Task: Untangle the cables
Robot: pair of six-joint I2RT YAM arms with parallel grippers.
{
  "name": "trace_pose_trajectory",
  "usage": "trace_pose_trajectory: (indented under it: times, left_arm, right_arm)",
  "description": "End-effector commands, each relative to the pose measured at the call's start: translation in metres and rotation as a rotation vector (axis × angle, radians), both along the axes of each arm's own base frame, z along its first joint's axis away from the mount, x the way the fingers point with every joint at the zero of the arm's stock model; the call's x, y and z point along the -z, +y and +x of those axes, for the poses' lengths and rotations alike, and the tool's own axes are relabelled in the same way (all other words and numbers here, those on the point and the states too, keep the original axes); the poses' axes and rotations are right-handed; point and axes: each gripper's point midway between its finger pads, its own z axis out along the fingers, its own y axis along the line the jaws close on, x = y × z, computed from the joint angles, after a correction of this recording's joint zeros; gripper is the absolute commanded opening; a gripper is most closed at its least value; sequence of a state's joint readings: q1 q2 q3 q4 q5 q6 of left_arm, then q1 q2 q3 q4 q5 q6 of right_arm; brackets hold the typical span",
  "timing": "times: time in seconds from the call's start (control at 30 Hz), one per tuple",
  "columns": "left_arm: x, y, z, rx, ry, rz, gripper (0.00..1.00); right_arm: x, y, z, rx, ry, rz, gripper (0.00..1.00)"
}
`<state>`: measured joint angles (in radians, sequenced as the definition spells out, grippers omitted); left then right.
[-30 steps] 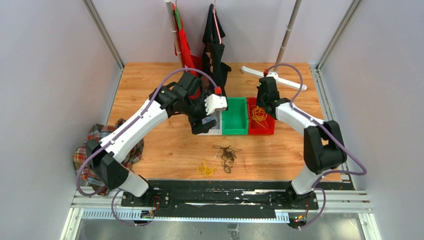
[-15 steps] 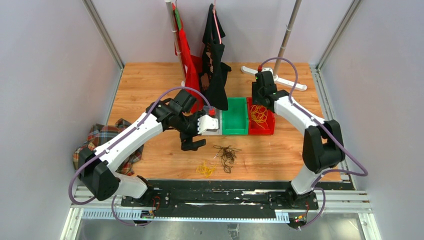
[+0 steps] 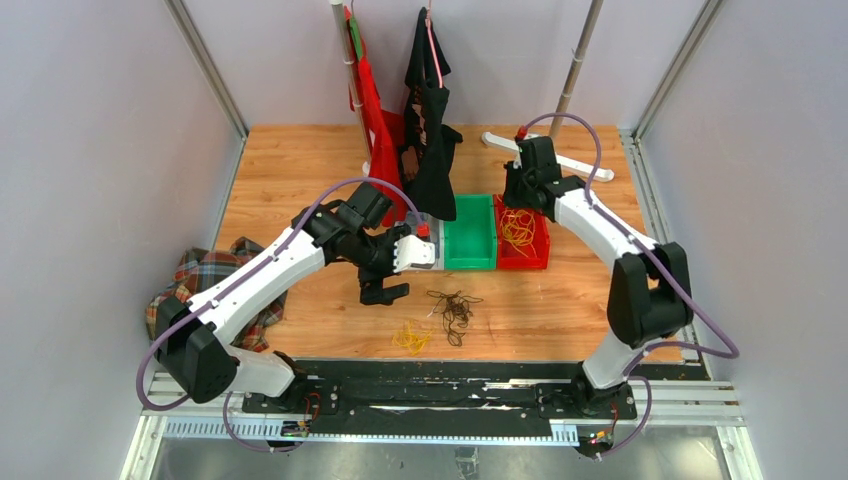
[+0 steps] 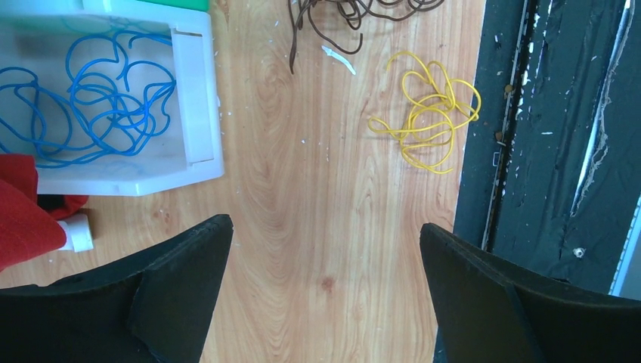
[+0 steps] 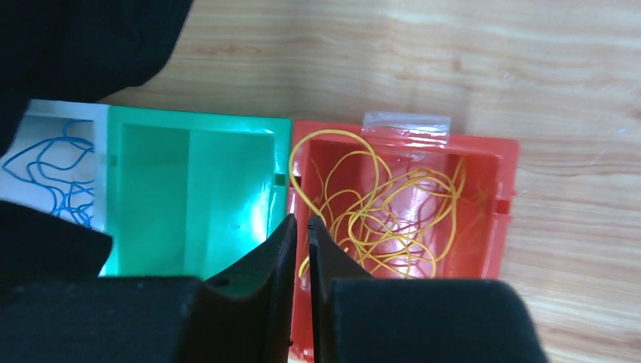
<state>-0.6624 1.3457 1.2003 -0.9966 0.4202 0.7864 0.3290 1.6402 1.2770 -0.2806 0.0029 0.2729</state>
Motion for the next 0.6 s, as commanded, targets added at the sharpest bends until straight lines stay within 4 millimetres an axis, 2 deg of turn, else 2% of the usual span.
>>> trace_pose_trajectory:
  times: [0.0, 0.1, 0.23, 0.33, 0.47, 0.53, 0.57]
  left_arm:
    - [-0.008, -0.006, -0.001, 0.025, -0.008, -0.035, 0.99]
    - [-0.008, -0.005, 0.0, 0.027, -0.018, -0.032, 0.99]
    - [-0.009, -0.006, -0.001, 0.028, -0.011, -0.039, 1.0]
    - [-0.009, -0.009, -0.003, 0.002, 0.02, -0.048, 1.0]
    - [-0.002, -0.014, -0.017, 0.018, 0.081, -0.03, 1.0]
    - [0.005, -0.014, -0.023, 0.047, 0.082, -0.009, 1.0]
    - [0.01, -0.015, -0.026, 0.06, 0.089, 0.001, 1.0]
  right_arm:
    - [0.047, -0.002, -0.001, 0.028, 0.131, 0.052, 0.07]
    - [0.068, -0.011, 0.0, 0.062, 0.17, 0.02, 0.01]
    - [0.095, -0.022, -0.006, 0.093, 0.219, -0.024, 0.01]
    - [0.107, -0.028, -0.013, 0.109, 0.244, -0.047, 0.0]
    - [0.104, -0.034, -0.018, 0.131, 0.241, -0.064, 0.01]
    - [0.085, -0.032, -0.018, 0.115, 0.204, -0.043, 0.02]
    - [0.074, -0.03, -0.018, 0.11, 0.178, -0.029, 0.07]
